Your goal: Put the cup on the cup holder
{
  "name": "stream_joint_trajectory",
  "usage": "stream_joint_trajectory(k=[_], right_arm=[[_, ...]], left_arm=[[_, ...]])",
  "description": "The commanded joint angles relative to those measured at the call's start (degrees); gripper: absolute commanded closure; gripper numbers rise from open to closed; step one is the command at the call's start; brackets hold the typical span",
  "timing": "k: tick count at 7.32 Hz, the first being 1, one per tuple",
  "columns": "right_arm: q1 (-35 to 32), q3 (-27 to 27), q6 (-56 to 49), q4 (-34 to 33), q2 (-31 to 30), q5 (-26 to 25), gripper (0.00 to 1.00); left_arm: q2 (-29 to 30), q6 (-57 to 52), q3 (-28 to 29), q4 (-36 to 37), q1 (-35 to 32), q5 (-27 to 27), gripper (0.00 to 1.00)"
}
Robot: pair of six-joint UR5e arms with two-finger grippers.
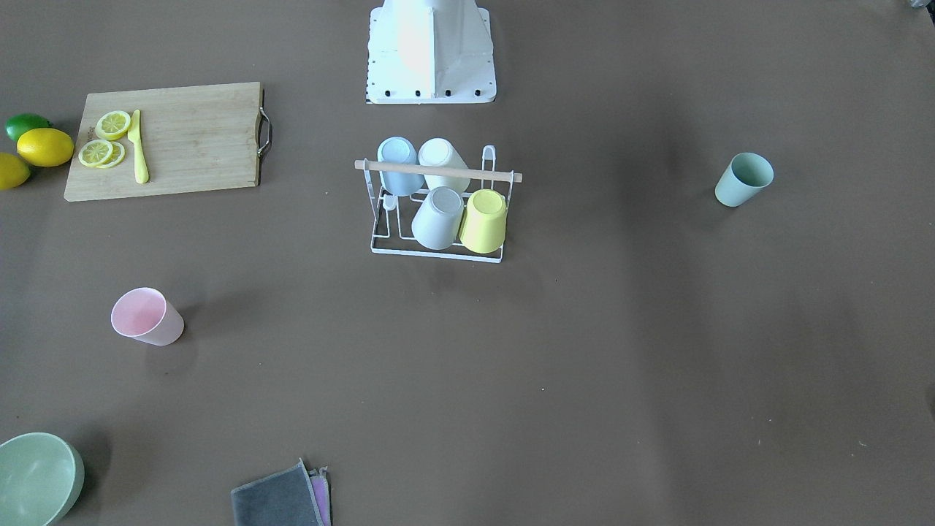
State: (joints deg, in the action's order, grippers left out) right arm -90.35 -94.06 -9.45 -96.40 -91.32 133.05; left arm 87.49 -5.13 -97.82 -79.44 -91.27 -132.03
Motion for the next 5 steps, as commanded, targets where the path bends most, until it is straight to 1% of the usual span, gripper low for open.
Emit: stream_joint_trajectory(k=[1, 2, 3, 4, 5], right_arm=[[0.3, -0.1, 0.0, 0.6, 0.4, -0.1, 0.0], [0.7, -0.2, 0.3, 1.3, 1.7, 0.1, 0.0], [2.0, -1.9, 2.7, 1.3, 2.4, 0.1, 0.0], [4.9, -4.6, 8.4, 1.3, 2.4, -0.1, 0.0], [8.0, -5.4, 11.3, 1.2, 4.3, -0.2, 0.0]], left_arm=[[-1.0, -0.1, -0.4, 0.1, 0.0, 0.1, 0.01], [-1.6, -0.1, -0.9, 0.1, -0.2, 0.1, 0.01], [-1.5, 0.0, -1.1, 0.1, -0.4, 0.0, 0.01], [-1.5, -0.1, -1.3, 0.1, -0.4, 0.0, 0.01], [-1.7, 0.0, -1.6, 0.1, -0.4, -0.1, 0.01]])
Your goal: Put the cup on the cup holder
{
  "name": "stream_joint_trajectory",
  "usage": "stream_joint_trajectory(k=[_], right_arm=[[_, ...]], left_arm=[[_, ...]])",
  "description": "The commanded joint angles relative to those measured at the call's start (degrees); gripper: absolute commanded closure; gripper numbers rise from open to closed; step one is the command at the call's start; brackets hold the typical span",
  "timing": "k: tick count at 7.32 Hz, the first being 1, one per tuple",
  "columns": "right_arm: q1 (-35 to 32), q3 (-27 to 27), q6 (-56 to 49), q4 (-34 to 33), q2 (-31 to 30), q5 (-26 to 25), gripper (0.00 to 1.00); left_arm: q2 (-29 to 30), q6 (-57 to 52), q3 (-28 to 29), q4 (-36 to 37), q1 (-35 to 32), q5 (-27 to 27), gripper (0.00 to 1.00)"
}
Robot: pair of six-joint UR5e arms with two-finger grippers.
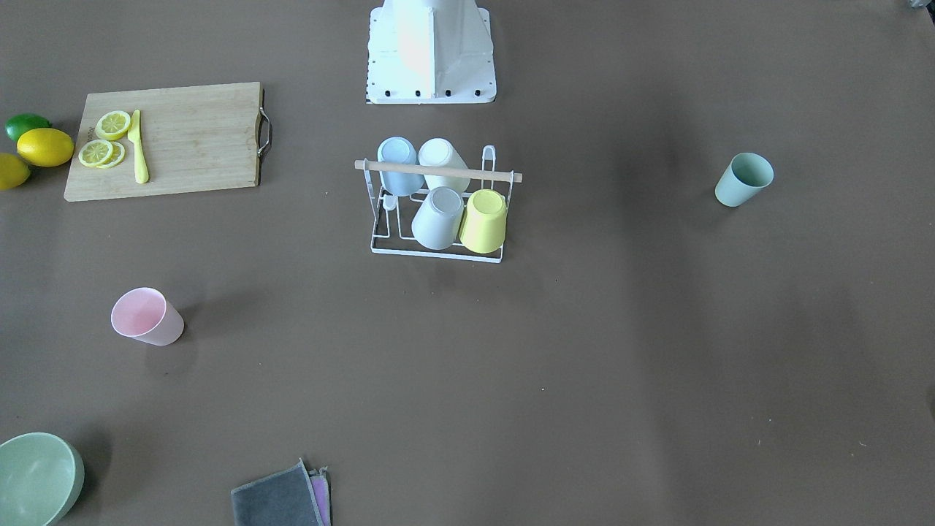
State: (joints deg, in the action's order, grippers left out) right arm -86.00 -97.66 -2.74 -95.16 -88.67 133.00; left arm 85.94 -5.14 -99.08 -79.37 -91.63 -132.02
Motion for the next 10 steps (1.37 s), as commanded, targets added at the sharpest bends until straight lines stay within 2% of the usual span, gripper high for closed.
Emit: stream_joint_trajectory(k=[1, 3, 5, 6, 7, 8, 10], right_arm=[[6.4, -1.3, 4.7, 0.0, 4.3, -0.5, 0.0], [10.7, -0.6, 9.4, 0.1, 8.7, -0.7, 0.0], [14.0, 4.0, 13.1, 0.0, 15.9, -0.9, 0.0], [16.2, 6.0, 16.3, 0.0, 19.0, -0.9, 0.0], [18.0, 8.9, 18.9, -0.1, 22.3, -0.9, 0.0], [20.0, 12.6, 20.4, -0.5, 26.2, -0.9, 0.0], [20.3, 20.6, 20.9, -0.9, 33.1, -0.3, 0.0]], left_arm=[[-0.3, 0.0, -0.4, 0.0, 0.0, -0.4, 0.01], [0.1, 0.0, -0.8, 0.1, 0.1, 0.0, 0.01], [0.6, 0.0, -1.1, 0.6, 0.2, 0.2, 0.01], [3.4, 0.0, -0.9, 6.1, 0.3, 4.3, 0.01], [8.1, -0.2, -4.9, 15.1, 0.6, 9.6, 0.01], [10.9, -0.1, -6.8, 21.9, 2.1, 10.2, 0.01], [16.4, -0.2, -1.7, 25.1, 14.5, 10.2, 0.01]])
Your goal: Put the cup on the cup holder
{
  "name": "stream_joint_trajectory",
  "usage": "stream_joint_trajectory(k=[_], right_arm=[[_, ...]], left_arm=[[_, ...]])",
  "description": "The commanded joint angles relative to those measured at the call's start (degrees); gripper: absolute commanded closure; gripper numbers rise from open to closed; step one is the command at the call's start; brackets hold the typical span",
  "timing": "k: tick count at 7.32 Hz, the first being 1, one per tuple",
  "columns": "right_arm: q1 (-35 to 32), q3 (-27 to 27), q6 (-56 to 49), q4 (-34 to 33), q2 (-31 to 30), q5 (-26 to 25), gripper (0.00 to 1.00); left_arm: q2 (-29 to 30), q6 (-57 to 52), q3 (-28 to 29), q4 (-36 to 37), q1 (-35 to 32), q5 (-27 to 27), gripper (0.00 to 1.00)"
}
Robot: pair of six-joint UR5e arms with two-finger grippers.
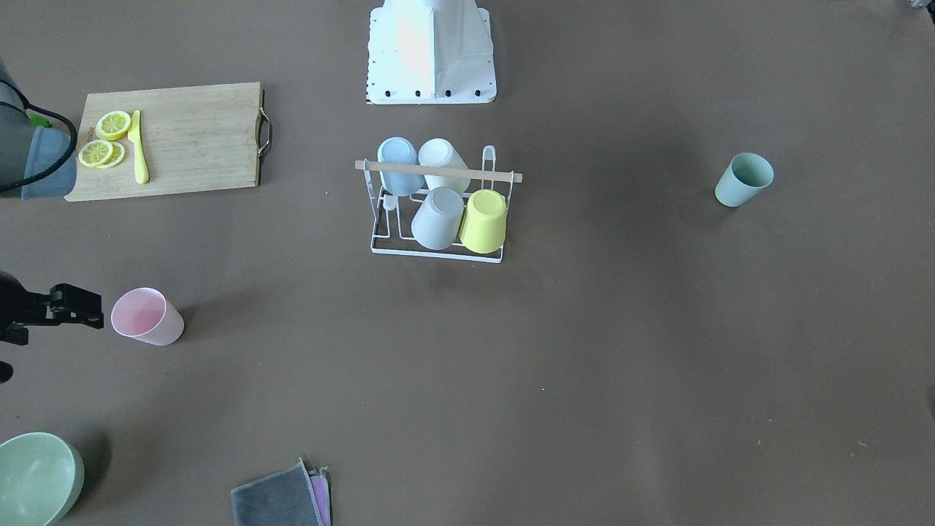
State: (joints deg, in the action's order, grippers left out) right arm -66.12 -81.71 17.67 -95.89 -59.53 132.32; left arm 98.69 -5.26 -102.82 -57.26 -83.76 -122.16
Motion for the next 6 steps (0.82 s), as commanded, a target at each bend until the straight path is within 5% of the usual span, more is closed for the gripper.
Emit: stream_joint_trajectory(k=[1, 3, 6], right_arm=[[0.5, 8.4, 0.5, -0.2, 6.7, 0.9, 0.0], [1.5, 19.9, 0.2, -0.3, 14.2, 2.2, 0.0], [5.2, 30.2, -0.6, -0.3, 18.4, 1.8, 0.0]], left_arm=[[7.6, -0.1, 3.3, 6.9, 9.7, 0.3, 0.01], [14.9, -0.4, 7.0, 12.2, 14.6, 0.3, 0.01], [19.8, -13.0, 9.2, 15.6, 26.7, 1.6, 0.02]])
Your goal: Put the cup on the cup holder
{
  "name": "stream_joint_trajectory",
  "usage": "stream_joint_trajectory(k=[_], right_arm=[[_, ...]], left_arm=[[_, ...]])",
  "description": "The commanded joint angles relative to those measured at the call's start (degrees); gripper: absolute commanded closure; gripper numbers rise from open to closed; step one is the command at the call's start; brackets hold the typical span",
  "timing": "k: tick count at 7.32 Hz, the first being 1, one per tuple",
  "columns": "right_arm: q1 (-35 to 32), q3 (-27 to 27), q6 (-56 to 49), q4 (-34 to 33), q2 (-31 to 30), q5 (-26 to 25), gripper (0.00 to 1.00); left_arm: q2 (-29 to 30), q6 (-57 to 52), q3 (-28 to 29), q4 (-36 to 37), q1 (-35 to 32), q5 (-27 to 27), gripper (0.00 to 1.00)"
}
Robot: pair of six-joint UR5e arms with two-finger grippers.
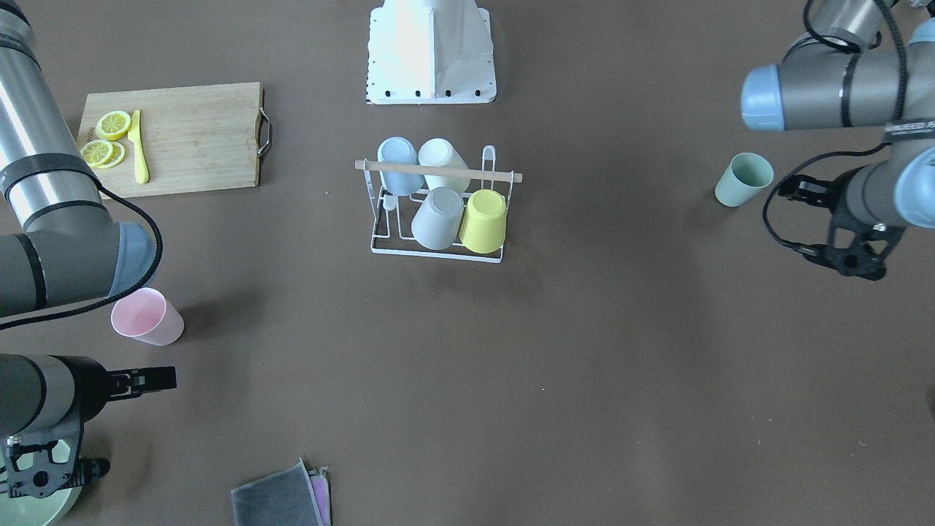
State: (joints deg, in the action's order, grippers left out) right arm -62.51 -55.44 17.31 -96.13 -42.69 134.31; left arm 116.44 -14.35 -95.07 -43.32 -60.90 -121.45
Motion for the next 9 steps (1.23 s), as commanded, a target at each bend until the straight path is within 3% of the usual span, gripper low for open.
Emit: stream_joint_trajectory(k=[1, 4, 6, 9], right_arm=[[2.1, 6.1, -1.9, -0.8, 2.5, -0.2, 0.0], [2.6, 11.5, -13.5, -9.1, 5.6, 0.4, 0.0], [2.5, 19.1, -17.2, -10.8, 10.1, 0.3, 0.0], [2.5, 23.4, -24.2, -15.5, 12.0, -0.4, 0.0]], left_arm=[[3.0, -4.6, 3.1, 4.0, 6.0, 1.0, 0.02], [4.0, -10.2, 5.6, 6.4, 11.0, 7.4, 0.02], [3.7, -10.3, 8.4, 6.1, 13.8, 7.5, 0.02], [3.9, -10.3, 12.3, 5.7, 14.8, 7.0, 0.02]])
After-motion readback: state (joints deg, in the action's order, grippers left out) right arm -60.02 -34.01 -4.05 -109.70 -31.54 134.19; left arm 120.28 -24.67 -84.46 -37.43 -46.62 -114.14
